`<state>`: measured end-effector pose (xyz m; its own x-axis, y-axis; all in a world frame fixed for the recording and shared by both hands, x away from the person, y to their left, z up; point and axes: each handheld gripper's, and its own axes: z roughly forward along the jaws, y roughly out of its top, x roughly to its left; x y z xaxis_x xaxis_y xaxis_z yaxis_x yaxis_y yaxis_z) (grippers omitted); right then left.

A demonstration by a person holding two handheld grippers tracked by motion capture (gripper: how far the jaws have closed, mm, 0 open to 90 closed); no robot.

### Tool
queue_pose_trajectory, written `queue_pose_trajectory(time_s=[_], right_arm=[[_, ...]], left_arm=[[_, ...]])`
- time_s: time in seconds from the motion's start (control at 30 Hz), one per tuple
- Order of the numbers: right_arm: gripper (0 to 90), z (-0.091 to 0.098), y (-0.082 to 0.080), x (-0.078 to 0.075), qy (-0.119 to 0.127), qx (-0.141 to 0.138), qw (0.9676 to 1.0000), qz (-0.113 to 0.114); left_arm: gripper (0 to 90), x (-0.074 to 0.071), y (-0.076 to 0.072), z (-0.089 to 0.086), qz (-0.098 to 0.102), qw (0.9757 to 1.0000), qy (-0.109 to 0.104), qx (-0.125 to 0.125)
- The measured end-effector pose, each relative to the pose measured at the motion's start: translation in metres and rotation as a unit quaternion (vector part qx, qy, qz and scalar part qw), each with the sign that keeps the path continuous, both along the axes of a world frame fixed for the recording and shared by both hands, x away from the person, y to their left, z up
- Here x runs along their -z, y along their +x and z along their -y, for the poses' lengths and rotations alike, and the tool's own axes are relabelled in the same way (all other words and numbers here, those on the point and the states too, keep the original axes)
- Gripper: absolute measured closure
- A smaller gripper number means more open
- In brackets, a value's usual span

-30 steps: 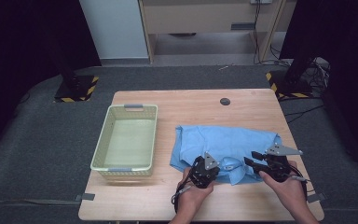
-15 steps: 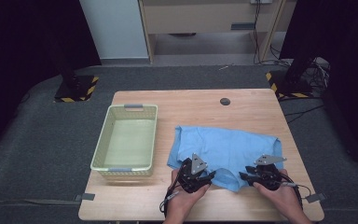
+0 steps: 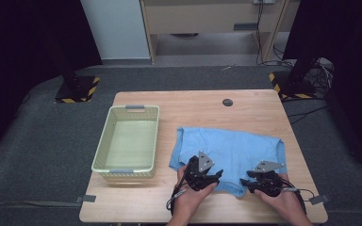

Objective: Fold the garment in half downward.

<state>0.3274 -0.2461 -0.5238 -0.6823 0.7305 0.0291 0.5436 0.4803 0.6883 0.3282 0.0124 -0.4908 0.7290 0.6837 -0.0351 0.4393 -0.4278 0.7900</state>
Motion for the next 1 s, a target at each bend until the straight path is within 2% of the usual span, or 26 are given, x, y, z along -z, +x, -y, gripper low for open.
queue_pose_trajectory(time_s=[0.03, 0.07, 0.1, 0.2, 0.23, 0.4, 0.43, 0.57, 0.67, 0.77, 0.8, 0.83, 0.87, 0.9, 0.93, 0.97, 1.0], right_arm=[[52.7, 0.003, 0.000, 0.001, 0.003, -0.006, 1.0000, 0.003], [52.7, 0.003, 0.000, 0.001, 0.003, -0.006, 1.0000, 0.003], [52.2, 0.007, 0.002, 0.002, 0.005, -0.010, 0.9999, 0.005], [52.1, 0.013, 0.007, 0.002, 0.005, -0.010, 0.9999, 0.007], [52.1, 0.015, 0.009, 0.002, 0.006, -0.011, 0.9999, 0.008], [52.1, 0.029, 0.017, 0.002, 0.006, -0.012, 0.9999, 0.008], [52.1, 0.032, 0.018, 0.002, 0.007, -0.012, 0.9999, 0.007], [52.2, 0.044, 0.017, 0.002, 0.005, -0.009, 0.9999, 0.006], [52.2, 0.049, 0.015, 0.002, 0.005, -0.011, 0.9999, 0.007], [49.9, 0.053, 0.016, 0.001, 0.009, -0.010, 0.9999, 0.002], [44.5, 0.052, 0.018, 0.001, 0.010, -0.011, 0.9999, -0.003], [35.7, 0.050, 0.019, -0.003, 0.017, -0.011, 0.9998, -0.001], [35.7, 0.050, 0.019, -0.003, 0.017, -0.011, 0.9998, -0.001], [25.0, 0.048, 0.021, -0.010, 0.031, -0.007, 0.9995, 0.000], [25.0, 0.048, 0.021, -0.010, 0.031, -0.007, 0.9995, 0.000], [15.9, 0.045, 0.022, -0.019, 0.037, -0.008, 0.9993, 0.008], [10.2, 0.043, 0.022, -0.023, 0.038, -0.007, 0.9992, 0.012]], left_arm=[[40.8, 0.015, 0.000, 0.003, -0.015, 0.9997, 0.017, 0.006], [40.8, 0.015, 0.000, 0.003, -0.015, 0.9997, 0.017, 0.006], [41.0, 0.026, -0.001, 0.008, -0.022, 0.9992, 0.030, 0.015], [40.1, 0.032, -0.003, 0.013, -0.027, 0.9989, 0.034, 0.017], [40.0, 0.035, -0.005, 0.019, -0.022, 0.9988, 0.040, 0.019], [41.3, 0.037, -0.005, 0.032, -0.027, 0.9986, 0.041, 0.020], [41.4, 0.039, -0.009, 0.040, -0.016, 0.9986, 0.045, 0.021], [41.4, 0.042, -0.015, 0.050, -0.006, 0.9991, 0.037, 0.018], [41.3, 0.041, -0.015, 0.054, -0.013, 0.9991, 0.037, 0.018], [34.7, 0.037, -0.013, 0.058, -0.019, 0.9986, 0.043, 0.024], [34.7, 0.034, -0.011, 0.057, -0.022, 0.9986, 0.042, 0.022], [28.7, 0.029, -0.010, 0.055, -0.023, 0.9989, 0.036, 0.019], [28.7, 0.024, -0.008, 0.053, -0.022, 0.9990, 0.034, 0.020], [21.8, 0.012, -0.002, 0.047, -0.026, 0.9988, 0.035, 0.022], [16.7, 0.012, -0.002, 0.047, -0.026, 0.9988, 0.035, 0.022], [13.8, -0.002, 0.006, 0.041, -0.032, 0.9989, 0.030, 0.017], [12.1, -0.002, 0.006, 0.041, -0.032, 0.9989, 0.030, 0.017]])
